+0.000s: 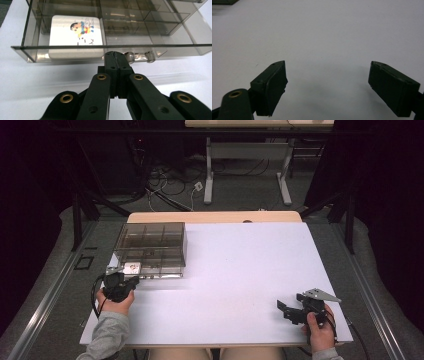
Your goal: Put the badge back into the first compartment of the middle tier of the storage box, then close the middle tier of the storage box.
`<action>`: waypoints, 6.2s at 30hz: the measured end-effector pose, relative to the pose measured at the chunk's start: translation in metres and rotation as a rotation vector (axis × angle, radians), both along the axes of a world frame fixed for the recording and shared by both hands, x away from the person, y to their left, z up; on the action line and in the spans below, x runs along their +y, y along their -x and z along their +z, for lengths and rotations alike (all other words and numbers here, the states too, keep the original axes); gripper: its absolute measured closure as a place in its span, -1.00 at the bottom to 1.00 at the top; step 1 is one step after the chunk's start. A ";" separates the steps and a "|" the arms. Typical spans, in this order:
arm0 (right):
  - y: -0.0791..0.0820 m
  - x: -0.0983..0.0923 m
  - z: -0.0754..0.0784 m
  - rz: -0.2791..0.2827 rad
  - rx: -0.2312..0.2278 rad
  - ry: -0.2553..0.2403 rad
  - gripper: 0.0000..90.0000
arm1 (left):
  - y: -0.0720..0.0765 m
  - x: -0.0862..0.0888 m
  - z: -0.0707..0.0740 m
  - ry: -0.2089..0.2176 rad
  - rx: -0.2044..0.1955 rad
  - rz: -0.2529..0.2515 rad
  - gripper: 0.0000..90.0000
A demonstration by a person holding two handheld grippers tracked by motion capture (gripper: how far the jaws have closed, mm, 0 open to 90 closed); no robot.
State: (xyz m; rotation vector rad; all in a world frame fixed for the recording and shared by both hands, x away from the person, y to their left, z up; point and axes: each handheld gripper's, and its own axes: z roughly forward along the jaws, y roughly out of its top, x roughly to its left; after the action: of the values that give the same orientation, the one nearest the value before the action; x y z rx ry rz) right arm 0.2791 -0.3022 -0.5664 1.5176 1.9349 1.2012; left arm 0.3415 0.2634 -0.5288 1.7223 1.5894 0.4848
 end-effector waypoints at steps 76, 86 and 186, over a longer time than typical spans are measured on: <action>0.000 -0.006 0.004 -0.031 -0.022 -0.024 -0.68 | -0.062 -0.022 0.013 -0.034 -0.027 0.084 1.00; -0.001 -0.006 0.003 -0.030 -0.022 -0.020 -0.68 | -0.066 -0.022 0.009 -0.022 -0.037 0.106 1.00; -0.005 0.004 -0.001 0.033 0.002 0.014 -0.68 | -0.027 -0.019 0.050 0.109 -0.145 0.001 -0.18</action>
State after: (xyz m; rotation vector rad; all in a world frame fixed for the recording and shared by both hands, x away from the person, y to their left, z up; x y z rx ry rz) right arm 0.2837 -0.2980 -0.5669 1.4852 1.9733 1.1974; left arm 0.3681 0.2440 -0.4783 1.5694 1.4862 0.5025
